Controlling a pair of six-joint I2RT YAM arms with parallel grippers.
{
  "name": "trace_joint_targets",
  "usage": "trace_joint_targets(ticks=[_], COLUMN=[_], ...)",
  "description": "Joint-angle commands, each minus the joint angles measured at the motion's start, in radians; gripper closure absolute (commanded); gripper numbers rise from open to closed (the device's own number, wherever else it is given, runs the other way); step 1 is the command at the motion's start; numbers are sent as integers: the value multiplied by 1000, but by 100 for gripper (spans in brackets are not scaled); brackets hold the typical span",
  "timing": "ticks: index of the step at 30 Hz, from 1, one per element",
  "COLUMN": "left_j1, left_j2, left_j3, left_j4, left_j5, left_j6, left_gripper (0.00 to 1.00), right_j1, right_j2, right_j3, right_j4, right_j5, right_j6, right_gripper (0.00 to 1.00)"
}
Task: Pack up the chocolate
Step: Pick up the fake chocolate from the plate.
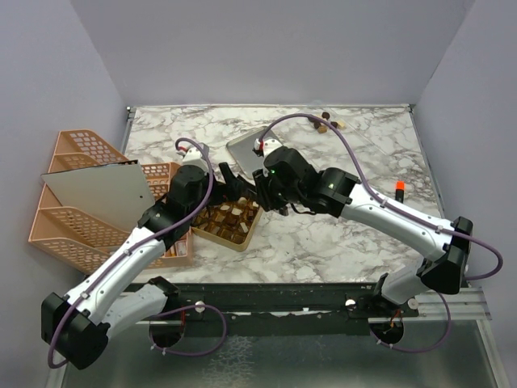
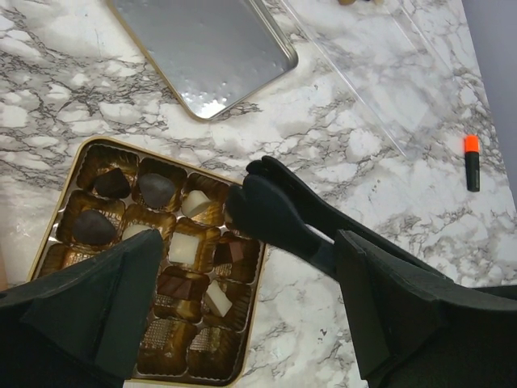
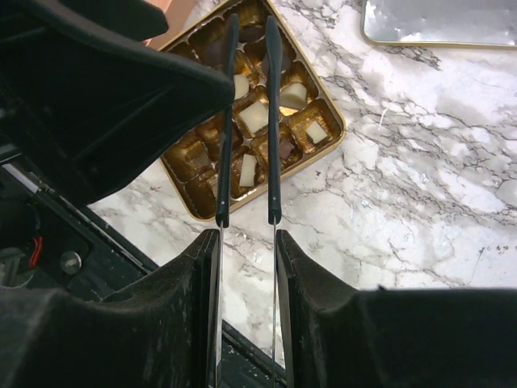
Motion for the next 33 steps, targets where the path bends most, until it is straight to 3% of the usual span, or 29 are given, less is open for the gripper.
trace_joint_targets(ticks=[1,8,16,33], left_j1=[1,1,1,1], left_j2=[-57,-158,-305,-378], left_j3=[25,57,-38,-90], left_j4=[-36,-13,-7,-6], left_j5=[-38,-100,-228,-255], left_j6=[43,118,221,267], left_gripper=[4,2,1,1], right_j1=[1,-69,-275,-667], right_j2=[17,31,73,428], right_j3=[33,50,115,355], right_j4=[-34,-95,-112,-85], right_j5=[96,153,123,120], right_j6=[-14,-25,-74,-212], right_gripper=[65,65,63,65])
